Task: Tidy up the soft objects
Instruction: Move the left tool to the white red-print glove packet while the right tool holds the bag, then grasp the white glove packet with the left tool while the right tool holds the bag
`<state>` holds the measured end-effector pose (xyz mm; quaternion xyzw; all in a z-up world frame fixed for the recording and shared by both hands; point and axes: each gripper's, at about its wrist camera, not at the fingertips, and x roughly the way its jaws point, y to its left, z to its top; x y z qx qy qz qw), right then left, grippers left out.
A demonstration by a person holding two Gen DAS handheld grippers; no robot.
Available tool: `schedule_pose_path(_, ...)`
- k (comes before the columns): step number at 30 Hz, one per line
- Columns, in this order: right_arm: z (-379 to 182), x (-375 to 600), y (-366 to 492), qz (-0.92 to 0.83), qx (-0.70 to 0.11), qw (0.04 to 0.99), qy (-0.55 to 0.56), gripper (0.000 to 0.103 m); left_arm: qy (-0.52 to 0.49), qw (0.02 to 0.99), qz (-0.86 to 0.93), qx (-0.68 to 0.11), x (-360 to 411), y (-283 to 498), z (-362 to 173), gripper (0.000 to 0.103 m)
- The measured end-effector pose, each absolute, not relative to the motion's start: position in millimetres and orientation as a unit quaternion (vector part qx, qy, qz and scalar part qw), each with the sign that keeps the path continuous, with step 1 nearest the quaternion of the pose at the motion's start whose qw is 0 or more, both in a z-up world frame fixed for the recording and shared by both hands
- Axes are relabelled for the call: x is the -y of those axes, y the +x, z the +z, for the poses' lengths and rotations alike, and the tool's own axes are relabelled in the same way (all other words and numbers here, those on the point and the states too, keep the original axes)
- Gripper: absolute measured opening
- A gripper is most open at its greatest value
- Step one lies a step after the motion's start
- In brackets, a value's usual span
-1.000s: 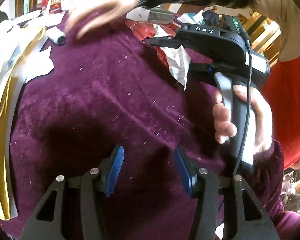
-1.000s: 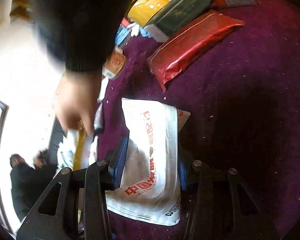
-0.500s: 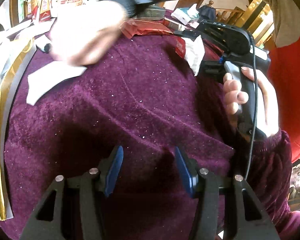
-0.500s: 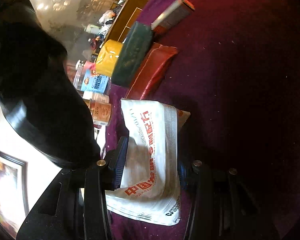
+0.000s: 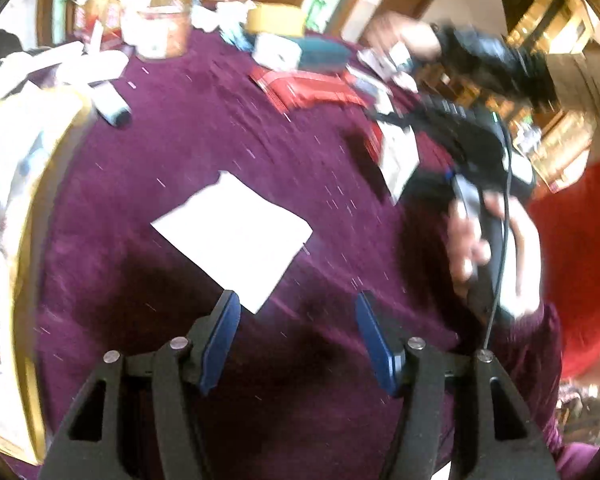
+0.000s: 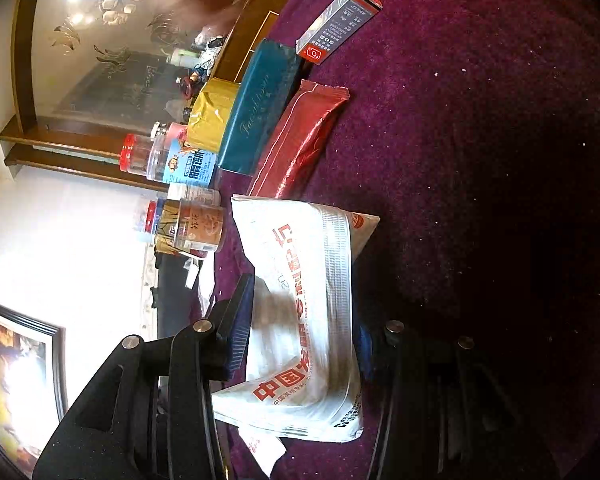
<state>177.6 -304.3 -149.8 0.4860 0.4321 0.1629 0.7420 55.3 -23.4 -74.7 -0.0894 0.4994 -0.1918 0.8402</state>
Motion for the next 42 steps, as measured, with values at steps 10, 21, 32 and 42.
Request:
schedule_pose_path(10,-154,304,185,0.166,-0.436,0.737,0.489,0.043,0.056,0.837,-0.182,-0.513,44,68,-83,0.061)
schedule_pose_path(21,-154,301,191,0.168,-0.442,0.736,0.484,0.043,0.165,0.823,-0.186,-0.512,55,54,-89,0.061)
schedule_pose_path(32,-157,304,192,0.174,-0.441,0.723,0.502,0.043,0.316,0.839,-0.093,-0.433,86,66,-102,0.062)
schedule_pose_path(42,-159,305,192,0.178,-0.440,0.719,0.507,0.043,0.290,0.839,-0.075,-0.454,81,104,-94,0.061)
